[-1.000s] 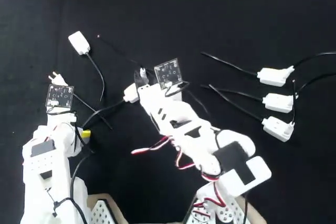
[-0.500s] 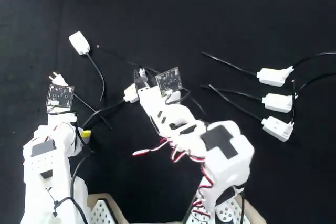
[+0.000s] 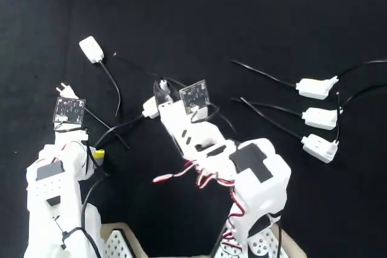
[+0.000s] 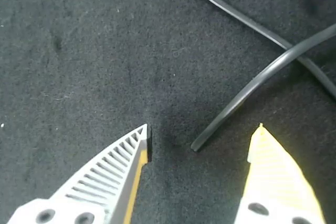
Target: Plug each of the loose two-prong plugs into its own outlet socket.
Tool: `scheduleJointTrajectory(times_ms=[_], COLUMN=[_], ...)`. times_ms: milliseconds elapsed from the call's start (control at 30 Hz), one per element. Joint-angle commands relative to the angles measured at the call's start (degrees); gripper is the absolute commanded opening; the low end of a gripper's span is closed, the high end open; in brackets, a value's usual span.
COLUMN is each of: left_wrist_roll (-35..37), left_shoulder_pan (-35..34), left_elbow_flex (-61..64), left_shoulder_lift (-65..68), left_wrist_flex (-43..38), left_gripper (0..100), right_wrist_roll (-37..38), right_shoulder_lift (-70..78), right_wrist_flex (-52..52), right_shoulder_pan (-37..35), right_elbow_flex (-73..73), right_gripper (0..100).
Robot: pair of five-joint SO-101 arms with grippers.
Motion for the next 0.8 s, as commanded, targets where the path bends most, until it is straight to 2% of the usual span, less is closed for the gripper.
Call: scheduleJointTrajectory(times_ms=[0,433,767], left_wrist_roll=[-0.3,-0.3,-0.3], left_shoulder_pan=[-0.5,-0.5,-0.5], left_elbow_flex=[-1.5,-1.5,-1.5], left_shoulder_lift=[-1.0,-1.0,-1.0], left_wrist_flex=[0.2,0.3,0.3], left_gripper=[30,30,30], right_wrist_roll=[0.5,0.6,0.6], right_shoulder_lift=[-1.8,-2.2,-2.5], right_wrist_flex=[-0.2,0.0,4.7], right_shoulder_pan=[-0.6,-0.5,0.0], right_elbow_flex=[0.0,1.2,-0.4], right_gripper=[1.1,1.2,1.2])
